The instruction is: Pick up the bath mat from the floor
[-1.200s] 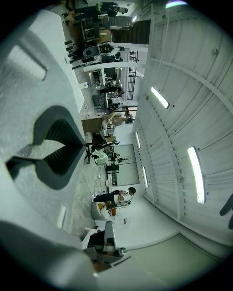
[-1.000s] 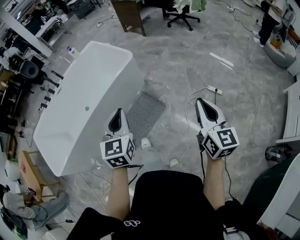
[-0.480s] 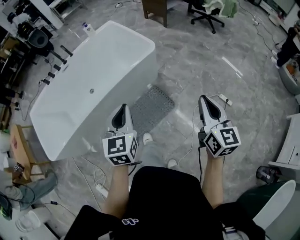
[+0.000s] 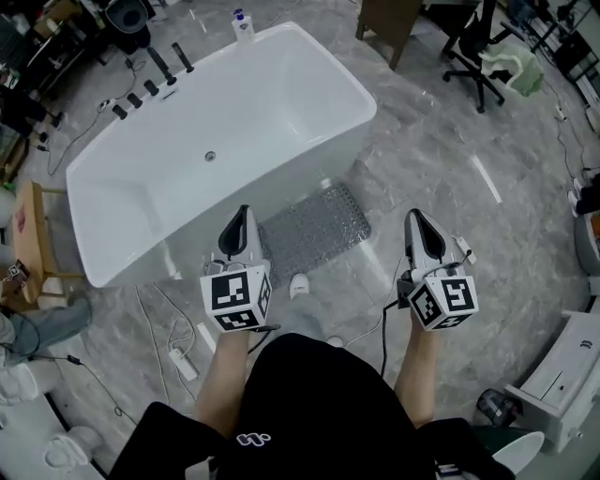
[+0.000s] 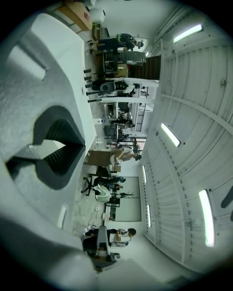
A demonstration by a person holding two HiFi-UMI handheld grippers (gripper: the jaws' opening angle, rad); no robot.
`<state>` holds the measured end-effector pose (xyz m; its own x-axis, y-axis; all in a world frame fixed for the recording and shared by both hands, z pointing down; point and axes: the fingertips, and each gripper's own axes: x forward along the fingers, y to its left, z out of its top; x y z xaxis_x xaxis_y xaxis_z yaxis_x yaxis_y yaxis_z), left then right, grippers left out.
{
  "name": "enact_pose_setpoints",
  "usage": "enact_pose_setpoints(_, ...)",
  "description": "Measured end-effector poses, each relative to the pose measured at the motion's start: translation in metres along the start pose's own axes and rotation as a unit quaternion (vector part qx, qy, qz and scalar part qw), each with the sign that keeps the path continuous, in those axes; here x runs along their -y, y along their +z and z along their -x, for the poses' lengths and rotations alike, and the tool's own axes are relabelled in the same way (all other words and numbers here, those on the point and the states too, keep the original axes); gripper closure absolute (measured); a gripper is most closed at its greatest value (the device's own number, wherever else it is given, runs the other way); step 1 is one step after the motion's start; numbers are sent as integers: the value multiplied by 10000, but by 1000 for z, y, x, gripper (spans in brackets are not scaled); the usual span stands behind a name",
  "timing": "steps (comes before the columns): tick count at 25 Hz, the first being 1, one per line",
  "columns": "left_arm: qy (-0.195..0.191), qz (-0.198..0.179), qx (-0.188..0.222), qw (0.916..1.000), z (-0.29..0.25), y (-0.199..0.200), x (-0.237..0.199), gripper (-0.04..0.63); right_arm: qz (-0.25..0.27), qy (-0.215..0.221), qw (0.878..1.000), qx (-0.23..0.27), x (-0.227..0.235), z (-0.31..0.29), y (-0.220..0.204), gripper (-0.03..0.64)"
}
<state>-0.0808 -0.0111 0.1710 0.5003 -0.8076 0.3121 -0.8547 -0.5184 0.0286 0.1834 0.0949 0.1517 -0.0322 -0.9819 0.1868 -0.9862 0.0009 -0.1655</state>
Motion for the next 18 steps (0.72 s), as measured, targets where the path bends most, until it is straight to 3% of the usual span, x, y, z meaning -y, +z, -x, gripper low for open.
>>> enact_pose_setpoints(3,86,42,-7,10000,-15,4,-28,591,-10,20,10000,79,-6,-31,7,614)
enact_pose_setpoints(7,24,122,-40,9999,-32,12,-47,591,-12,382,9987,341,-33,-64,30,614)
enact_pose_setpoints(18,-124,563,176,9982,-68,36,-71,591,630,973,9928,288,-88,-132,69,614)
